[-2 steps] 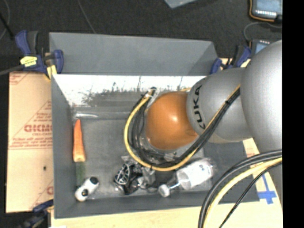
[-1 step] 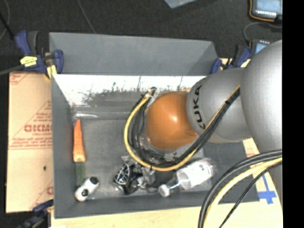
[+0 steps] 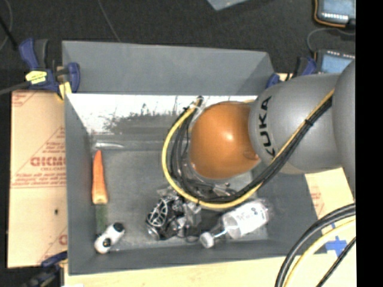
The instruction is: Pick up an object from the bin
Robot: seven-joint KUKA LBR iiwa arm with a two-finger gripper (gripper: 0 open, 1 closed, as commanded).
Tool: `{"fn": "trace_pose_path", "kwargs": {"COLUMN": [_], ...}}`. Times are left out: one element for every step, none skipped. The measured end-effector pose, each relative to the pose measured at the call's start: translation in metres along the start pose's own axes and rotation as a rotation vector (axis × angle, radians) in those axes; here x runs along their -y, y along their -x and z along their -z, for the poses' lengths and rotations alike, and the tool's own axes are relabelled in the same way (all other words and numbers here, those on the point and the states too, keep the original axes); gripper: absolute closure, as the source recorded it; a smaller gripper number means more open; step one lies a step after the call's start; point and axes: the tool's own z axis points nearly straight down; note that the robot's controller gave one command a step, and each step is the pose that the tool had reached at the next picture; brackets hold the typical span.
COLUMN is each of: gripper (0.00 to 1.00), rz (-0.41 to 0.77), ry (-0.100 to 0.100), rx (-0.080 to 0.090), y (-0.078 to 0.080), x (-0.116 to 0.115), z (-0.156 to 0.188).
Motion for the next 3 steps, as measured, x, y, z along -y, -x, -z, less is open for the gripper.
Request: {"fn": "trace_pose_path", "kwargs": {"gripper": [1.0,1.0,1.0], "rz": [0.025,0.028,0.012], "ry": [-0.005,0.003,-0.002], "rx": [0.009,-0.003,0.004], "y": [0.003,0.008,0.008], "x": [-0.001,-0.004,-0.007], "z": [0.034,0.067,0.129]}}
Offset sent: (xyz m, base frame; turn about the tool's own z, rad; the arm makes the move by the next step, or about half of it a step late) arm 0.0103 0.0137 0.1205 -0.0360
